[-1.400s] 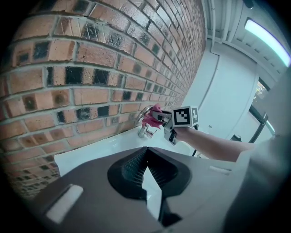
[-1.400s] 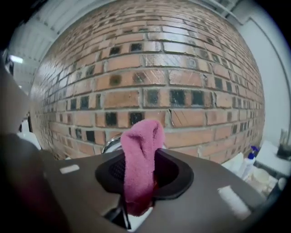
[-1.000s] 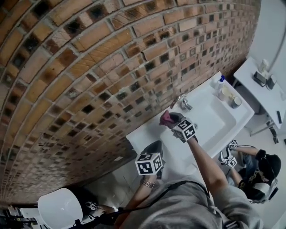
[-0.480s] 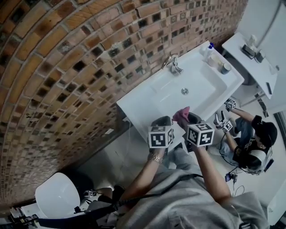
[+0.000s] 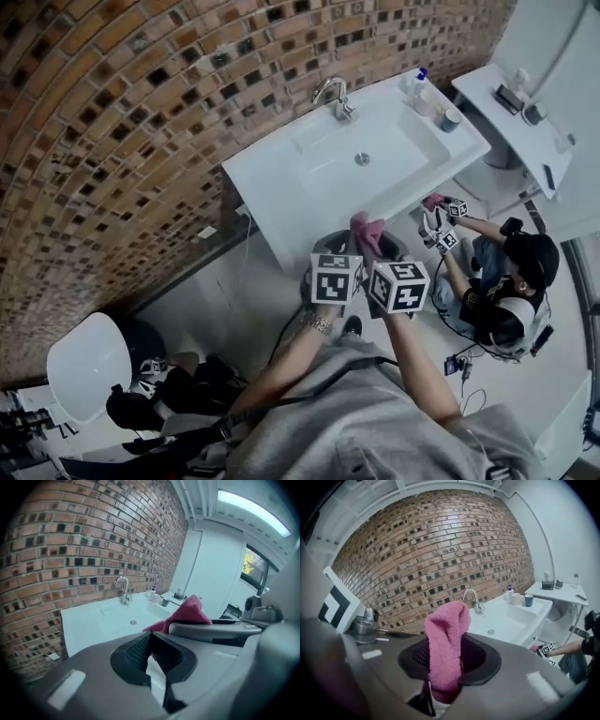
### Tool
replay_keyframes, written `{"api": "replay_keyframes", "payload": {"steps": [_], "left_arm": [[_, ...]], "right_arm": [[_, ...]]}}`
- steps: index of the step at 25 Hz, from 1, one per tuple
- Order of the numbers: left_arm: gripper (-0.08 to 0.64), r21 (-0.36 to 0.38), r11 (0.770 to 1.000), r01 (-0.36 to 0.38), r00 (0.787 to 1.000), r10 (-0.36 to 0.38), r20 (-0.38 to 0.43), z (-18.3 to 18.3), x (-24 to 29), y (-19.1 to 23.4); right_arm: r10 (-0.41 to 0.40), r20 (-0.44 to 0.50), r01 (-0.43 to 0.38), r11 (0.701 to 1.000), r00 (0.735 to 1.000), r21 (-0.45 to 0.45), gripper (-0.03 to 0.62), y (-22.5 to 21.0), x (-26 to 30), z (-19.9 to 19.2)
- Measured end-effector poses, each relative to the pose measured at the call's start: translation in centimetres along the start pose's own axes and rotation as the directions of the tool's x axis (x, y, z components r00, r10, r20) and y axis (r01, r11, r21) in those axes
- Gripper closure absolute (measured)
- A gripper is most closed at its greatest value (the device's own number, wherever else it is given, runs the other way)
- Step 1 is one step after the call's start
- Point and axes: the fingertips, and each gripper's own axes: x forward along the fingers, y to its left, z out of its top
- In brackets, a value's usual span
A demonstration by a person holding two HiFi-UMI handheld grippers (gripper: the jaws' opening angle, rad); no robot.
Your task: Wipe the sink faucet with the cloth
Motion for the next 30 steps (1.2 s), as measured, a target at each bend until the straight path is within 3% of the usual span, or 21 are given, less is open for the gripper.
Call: {"api": "replay_keyframes", "payload": {"steps": [3, 6, 14, 20, 24, 30], "left_arm": [[0.543, 0.002, 0.999, -0.038, 0.999, 0.038, -0.038, -3.5, -1.2, -2.0], [0.543, 0.011, 0.999, -0.046, 0.997, 0.047, -0.053, -5.1, -2.2, -3.1], [0.544, 0.010, 0.998, -0.064, 0.998, 0.064, 0.030, -2.5, -3.7, -2.2], [0.552, -0.035, 0.996, -0.085, 0.996, 0.086, 0.027, -2.7, -5.2, 0.5], [0.552, -0.041, 0.996, -0.080, 0.996, 0.082, 0.048, -2.1, -5.1, 1.2], [0.552, -0.050, 0.997, -0.064, 0.996, 0.067, 0.058, -2.1, -5.3, 1.6]], "right_arm": [[0.014, -0.052, -0.011, 0.998, 0.999, 0.056, 0.482, -0.9, -2.1, -3.3], [0.026, -0.074, -0.023, 0.999, 0.997, 0.037, 0.482, -0.5, -3.6, -4.9], [0.079, 0.047, -0.078, 0.997, 0.996, -0.013, 0.482, 0.9, -4.1, -0.3], [0.102, -0.008, -0.103, 0.993, 0.995, -0.051, 0.482, 3.6, -3.0, -1.3], [0.132, 0.009, -0.131, 0.989, 0.991, -0.074, 0.482, 4.9, -2.9, -0.5], [0.114, 0.008, -0.113, 0.990, 0.993, -0.081, 0.482, 5.0, -2.8, -0.5]]}}
